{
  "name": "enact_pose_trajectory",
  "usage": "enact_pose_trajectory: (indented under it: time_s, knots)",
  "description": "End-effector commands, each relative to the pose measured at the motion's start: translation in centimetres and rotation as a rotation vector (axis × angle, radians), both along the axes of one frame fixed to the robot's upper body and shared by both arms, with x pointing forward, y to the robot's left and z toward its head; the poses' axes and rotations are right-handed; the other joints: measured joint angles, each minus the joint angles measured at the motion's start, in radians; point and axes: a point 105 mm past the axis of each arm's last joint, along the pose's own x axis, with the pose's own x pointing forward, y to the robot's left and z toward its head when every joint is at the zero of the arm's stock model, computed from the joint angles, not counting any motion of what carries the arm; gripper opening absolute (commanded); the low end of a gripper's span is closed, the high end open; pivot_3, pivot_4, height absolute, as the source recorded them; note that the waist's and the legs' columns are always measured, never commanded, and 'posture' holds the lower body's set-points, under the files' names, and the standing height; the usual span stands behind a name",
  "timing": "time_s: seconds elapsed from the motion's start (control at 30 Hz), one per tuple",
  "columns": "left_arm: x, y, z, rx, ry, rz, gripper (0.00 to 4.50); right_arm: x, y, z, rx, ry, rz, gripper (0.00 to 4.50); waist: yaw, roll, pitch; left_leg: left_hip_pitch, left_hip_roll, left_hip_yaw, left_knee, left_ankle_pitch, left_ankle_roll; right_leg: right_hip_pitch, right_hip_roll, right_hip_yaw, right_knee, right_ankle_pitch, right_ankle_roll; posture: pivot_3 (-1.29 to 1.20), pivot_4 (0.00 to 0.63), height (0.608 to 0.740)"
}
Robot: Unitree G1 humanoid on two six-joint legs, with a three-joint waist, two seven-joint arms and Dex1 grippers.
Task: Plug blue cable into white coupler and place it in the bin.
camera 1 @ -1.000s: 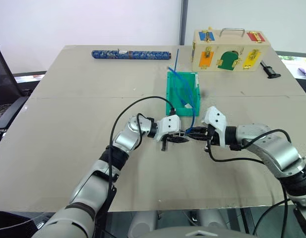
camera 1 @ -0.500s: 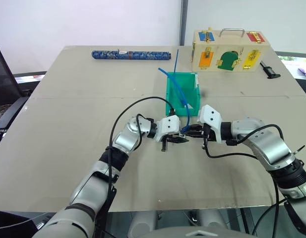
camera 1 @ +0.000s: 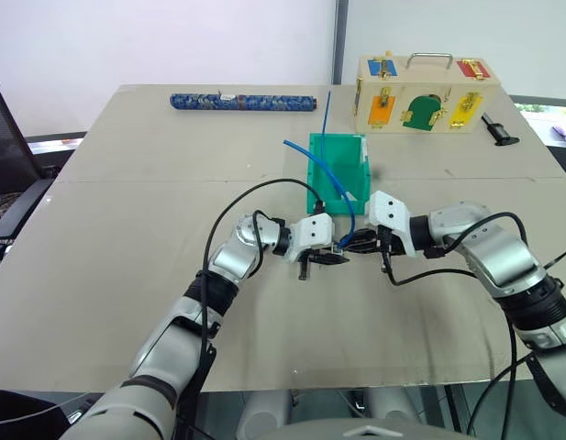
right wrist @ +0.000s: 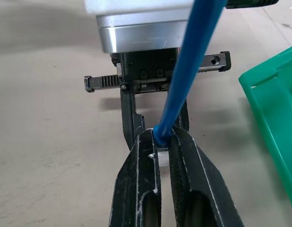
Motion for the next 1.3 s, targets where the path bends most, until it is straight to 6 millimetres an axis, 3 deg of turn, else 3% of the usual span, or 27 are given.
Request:
enact_pose_trajectory:
  time_s: [0.03, 0.33, 0.63, 0.73, 1.3]
  knots:
    - [-0.2, 0.2, -1.0, 0.032, 0.021, 0.001, 0.43, -0.2, 0.2, -1.2, -0.055, 0.051, 0.017, 0.00, 0.000, 0.000, 0.000, 0.000, 0.000, 0.000, 0.000, 0.000, 0.000, 0.000, 0.000, 0.000, 0.000, 0.000, 0.000, 0.00, 0.150, 0.740]
    - [-0.3, -0.2, -0.9, 0.021, 0.021, 0.004, 0.43, -0.1, 1.0, -2.5, -0.174, 0.064, 0.067, 0.00, -0.001, 0.000, -0.001, 0.001, 0.000, 0.000, 0.000, 0.000, 0.000, 0.000, 0.000, 0.000, 0.001, 0.000, 0.000, 0.00, 0.150, 0.740]
    - [-0.4, -0.3, -0.9, 0.009, 0.025, 0.016, 0.43, -0.9, 0.6, -6.9, -0.277, 0.143, 0.081, 0.00, -0.003, 0.000, -0.016, 0.006, 0.000, 0.000, 0.000, 0.000, 0.000, 0.004, 0.000, 0.000, 0.001, 0.000, 0.000, 0.00, 0.150, 0.740]
    - [-0.5, -0.2, -0.9, 0.004, 0.029, 0.023, 0.43, -1.0, 0.2, -7.2, -0.279, 0.163, 0.077, 0.00, -0.004, 0.000, -0.017, 0.019, 0.000, 0.001, -0.004, 0.000, 0.000, 0.016, 0.000, 0.000, -0.001, -0.004, 0.002, 0.00, 0.150, 0.740]
    - [-0.5, 0.0, -0.7, -0.022, 0.046, 0.042, 0.43, -1.3, -0.7, -9.5, -0.242, 0.239, 0.052, 0.00, -0.008, 0.001, -0.028, 0.020, 0.001, 0.001, -0.006, 0.000, 0.000, 0.016, 0.000, 0.000, -0.002, -0.004, 0.003, 0.00, 0.150, 0.740]
